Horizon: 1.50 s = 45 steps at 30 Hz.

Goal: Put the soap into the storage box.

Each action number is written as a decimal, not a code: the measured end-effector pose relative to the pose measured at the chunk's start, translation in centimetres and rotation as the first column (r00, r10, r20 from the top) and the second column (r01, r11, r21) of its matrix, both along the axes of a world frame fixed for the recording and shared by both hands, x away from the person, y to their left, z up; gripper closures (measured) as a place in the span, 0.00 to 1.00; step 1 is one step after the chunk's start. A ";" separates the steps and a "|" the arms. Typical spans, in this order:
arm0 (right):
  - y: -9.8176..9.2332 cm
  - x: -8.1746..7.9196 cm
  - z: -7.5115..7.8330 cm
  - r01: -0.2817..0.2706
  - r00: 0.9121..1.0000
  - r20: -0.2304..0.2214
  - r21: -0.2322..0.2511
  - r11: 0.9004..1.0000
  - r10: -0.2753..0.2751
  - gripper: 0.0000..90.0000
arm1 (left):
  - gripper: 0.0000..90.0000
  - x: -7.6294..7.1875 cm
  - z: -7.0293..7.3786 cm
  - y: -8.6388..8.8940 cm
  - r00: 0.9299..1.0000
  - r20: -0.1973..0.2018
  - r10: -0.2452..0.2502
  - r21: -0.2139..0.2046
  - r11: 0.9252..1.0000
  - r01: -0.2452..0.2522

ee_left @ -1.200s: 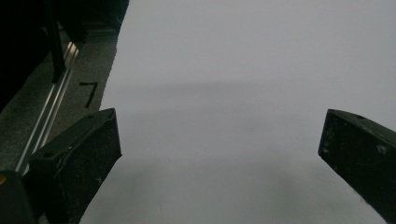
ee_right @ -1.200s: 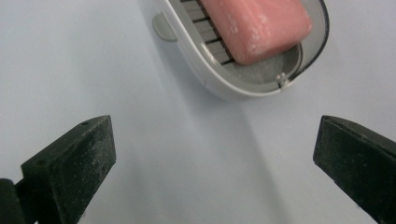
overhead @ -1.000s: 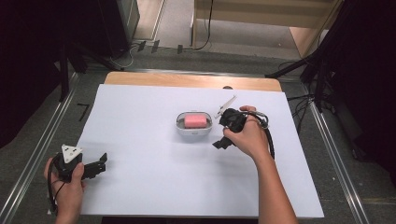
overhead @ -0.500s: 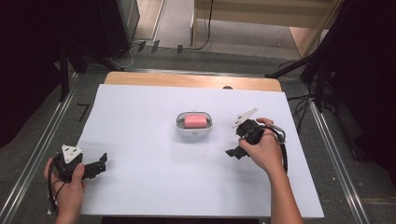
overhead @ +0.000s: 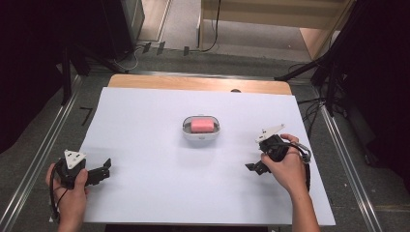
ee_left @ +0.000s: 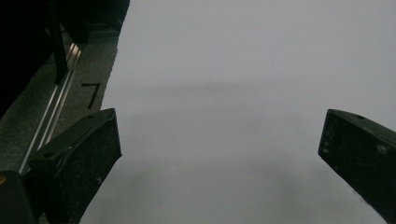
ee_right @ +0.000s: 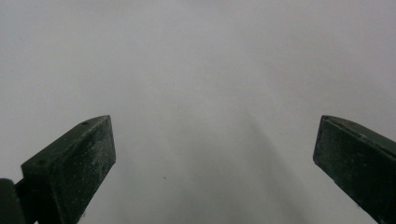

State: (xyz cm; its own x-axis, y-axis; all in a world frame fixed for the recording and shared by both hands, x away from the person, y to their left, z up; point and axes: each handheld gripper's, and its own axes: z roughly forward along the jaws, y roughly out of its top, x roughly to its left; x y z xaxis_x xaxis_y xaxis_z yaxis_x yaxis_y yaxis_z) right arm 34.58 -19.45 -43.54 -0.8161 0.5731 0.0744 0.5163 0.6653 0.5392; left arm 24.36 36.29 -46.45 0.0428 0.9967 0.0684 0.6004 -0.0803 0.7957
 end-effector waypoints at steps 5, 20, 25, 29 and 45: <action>-0.9 -0.8 -0.3 0.021 1.000 0.014 0.017 1.000 -0.021 0.00 | 0.00 0.0 0.0 0.0 1.000 0.001 0.000 0.000 1.000 0.000; -4.5 -3.8 -1.8 0.105 0.993 0.038 0.079 0.991 -0.109 0.00 | 0.00 0.0 0.0 -0.1 1.000 0.003 -0.001 0.007 1.000 0.001; -6.0 -4.9 -2.3 0.141 0.987 0.058 0.120 0.983 -0.149 0.00 | 0.00 0.0 0.0 -0.1 1.000 0.001 0.000 0.009 1.000 0.000; -7.1 -5.9 -2.8 0.180 0.978 0.084 0.124 0.976 -0.191 0.00 | 0.00 0.0 0.0 -0.1 1.000 0.001 0.000 0.012 1.000 0.000; -11.2 -9.7 -4.1 0.255 0.948 0.124 0.251 0.934 -0.292 0.00 | 0.00 0.0 0.0 -0.1 1.000 -0.001 -0.001 0.013 1.000 0.001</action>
State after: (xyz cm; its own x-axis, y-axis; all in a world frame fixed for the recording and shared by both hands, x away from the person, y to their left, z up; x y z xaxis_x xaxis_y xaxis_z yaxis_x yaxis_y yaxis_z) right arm 24.89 -30.61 -47.61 -0.6419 0.7583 0.1139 0.5572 0.3592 0.7487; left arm 24.37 36.18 -46.47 0.0434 0.9958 0.0809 0.6008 -0.0907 0.7942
